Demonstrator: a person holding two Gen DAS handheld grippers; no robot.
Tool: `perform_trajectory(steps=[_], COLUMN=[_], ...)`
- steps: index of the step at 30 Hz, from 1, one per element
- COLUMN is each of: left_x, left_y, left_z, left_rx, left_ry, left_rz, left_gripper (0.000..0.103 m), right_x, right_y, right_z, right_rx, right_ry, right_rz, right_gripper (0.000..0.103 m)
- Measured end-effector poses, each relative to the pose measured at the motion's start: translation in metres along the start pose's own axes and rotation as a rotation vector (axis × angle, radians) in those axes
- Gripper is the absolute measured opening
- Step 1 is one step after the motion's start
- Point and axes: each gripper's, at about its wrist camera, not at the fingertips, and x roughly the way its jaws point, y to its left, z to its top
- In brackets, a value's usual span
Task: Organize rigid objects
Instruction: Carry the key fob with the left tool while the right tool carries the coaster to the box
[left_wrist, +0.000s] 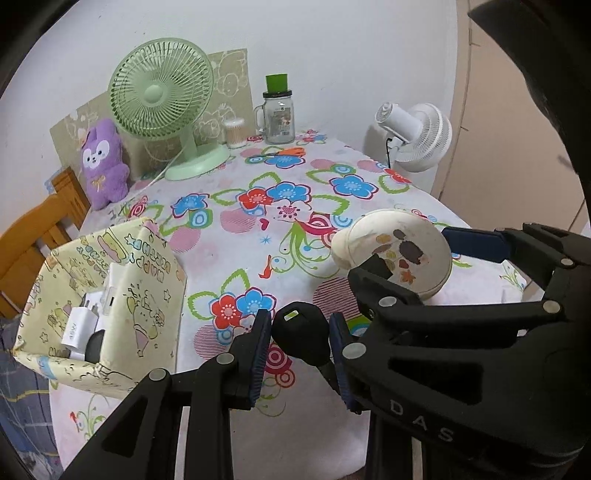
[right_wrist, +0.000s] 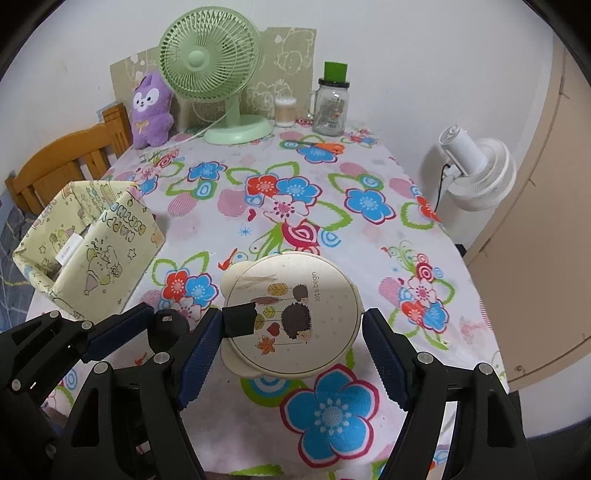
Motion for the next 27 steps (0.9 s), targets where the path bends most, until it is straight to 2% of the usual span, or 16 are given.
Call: perform_trajectory(steps=[15, 27], left_x=[-0.037, -0.050], left_y=[0.006, 0.029], left_z=[0.008, 0.014], left_rx=[0.043, 0.058], left_ry=[-0.037, -0.042], left_rz=[-0.006, 0.007], left_gripper=[0.032, 0.032], right_x=[-0.043, -0.055], right_y=[0.009, 0.032], right_z=[0.005, 0.020], right_rx=[0.008, 0.006], right_ry=[-0.069, -0.092], right_rz=[-0.033, -0.023], right_gripper=[0.078, 0.078])
